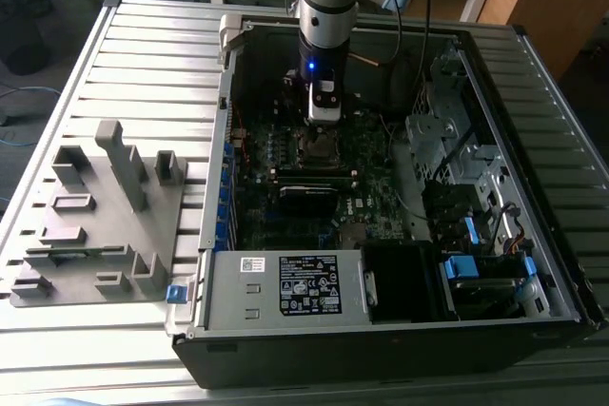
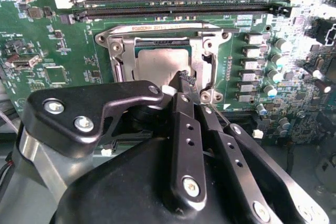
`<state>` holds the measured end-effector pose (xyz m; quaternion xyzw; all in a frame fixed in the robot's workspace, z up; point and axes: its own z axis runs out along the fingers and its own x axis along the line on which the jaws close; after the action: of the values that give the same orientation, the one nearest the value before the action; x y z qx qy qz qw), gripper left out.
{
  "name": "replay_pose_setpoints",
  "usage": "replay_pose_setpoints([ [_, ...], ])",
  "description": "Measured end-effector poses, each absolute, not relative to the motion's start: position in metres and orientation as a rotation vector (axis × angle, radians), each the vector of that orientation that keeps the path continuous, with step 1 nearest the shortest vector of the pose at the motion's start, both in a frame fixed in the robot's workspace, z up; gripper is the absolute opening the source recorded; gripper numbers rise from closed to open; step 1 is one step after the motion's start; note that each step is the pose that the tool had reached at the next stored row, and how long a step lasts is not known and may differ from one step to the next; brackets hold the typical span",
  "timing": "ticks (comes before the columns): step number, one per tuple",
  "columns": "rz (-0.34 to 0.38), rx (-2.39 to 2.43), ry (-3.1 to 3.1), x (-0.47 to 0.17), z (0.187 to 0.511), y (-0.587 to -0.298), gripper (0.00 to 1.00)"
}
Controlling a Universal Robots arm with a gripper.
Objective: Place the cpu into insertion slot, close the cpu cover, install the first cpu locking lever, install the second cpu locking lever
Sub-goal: 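Close the cpu cover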
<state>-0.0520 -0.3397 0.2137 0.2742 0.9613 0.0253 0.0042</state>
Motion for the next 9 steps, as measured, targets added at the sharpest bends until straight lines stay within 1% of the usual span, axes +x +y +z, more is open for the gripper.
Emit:
replay_pose_setpoints([
  [9,0.079,0.856,3.013,-0.052,0.2137,-0.3397,0.11],
])
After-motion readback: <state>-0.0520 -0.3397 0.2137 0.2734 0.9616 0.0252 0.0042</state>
